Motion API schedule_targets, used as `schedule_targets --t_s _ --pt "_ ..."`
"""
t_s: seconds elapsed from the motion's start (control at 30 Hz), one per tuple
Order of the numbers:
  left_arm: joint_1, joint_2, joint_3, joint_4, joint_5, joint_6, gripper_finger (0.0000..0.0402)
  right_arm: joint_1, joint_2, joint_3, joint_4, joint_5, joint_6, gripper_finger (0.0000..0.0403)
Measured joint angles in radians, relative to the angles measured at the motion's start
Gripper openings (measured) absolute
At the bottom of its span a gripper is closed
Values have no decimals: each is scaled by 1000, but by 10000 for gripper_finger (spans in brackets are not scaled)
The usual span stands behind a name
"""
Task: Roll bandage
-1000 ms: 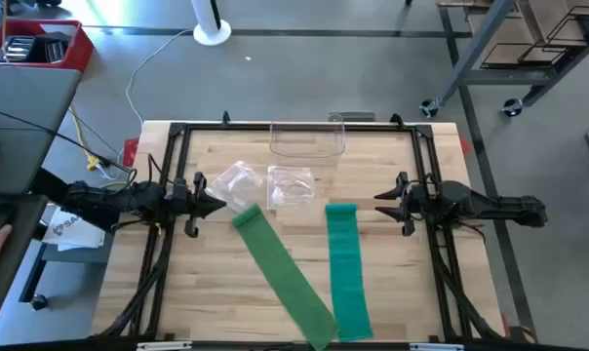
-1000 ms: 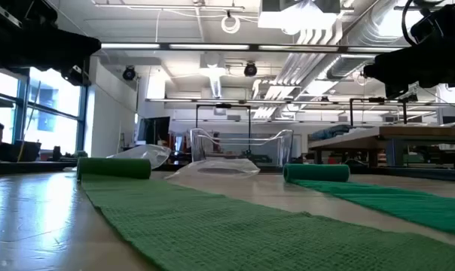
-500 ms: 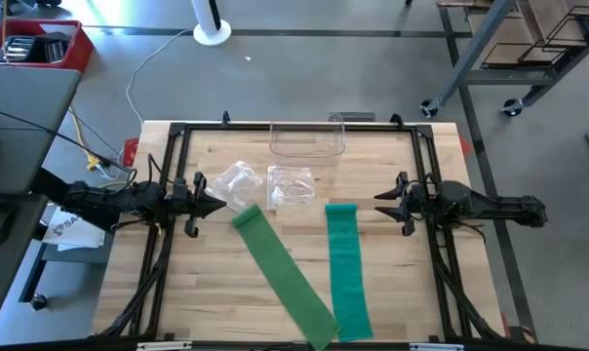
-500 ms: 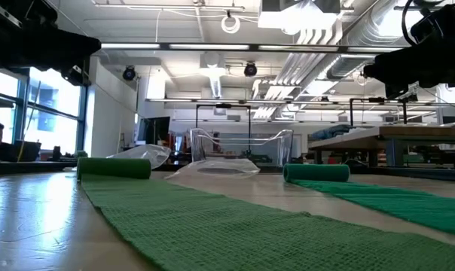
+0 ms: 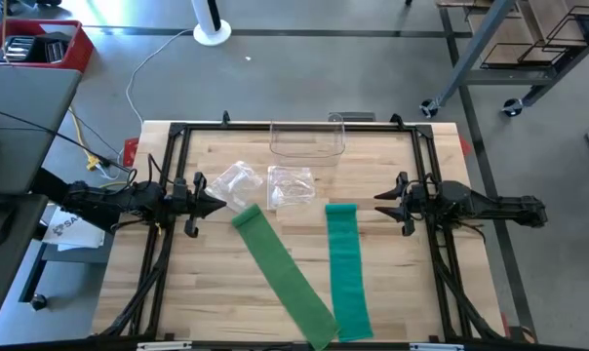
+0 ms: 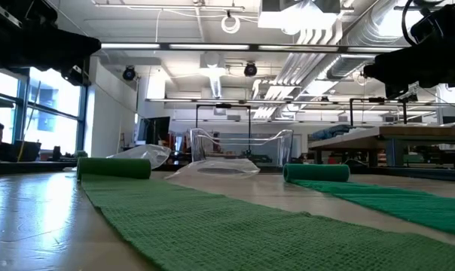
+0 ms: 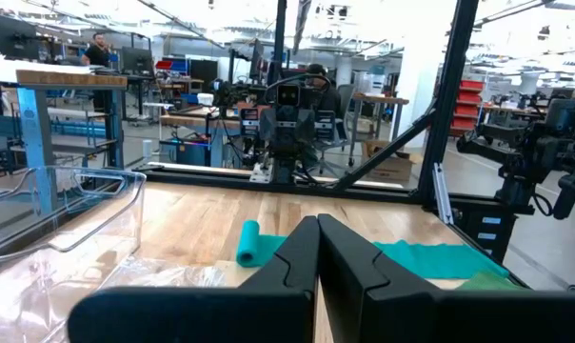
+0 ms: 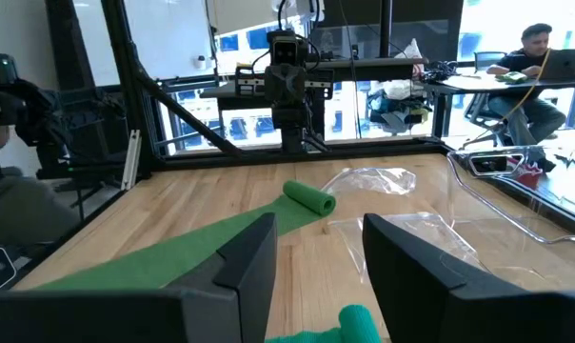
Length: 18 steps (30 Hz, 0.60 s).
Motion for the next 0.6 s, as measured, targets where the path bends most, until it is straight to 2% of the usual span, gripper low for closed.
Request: schedule_targets --t_s 0.27,0.47,0.53,0.6 --pt "0 0 0 4 0 -19 3 0 0 0 0 0 0 150" --pt "0 0 0 39 -5 -160 3 0 0 0 0 0 0 150" --pt "1 3 0 86 -25 -188 3 0 0 0 0 0 0 150" --pt "2 15 0 205 -25 -201 3 0 0 0 0 0 0 150"
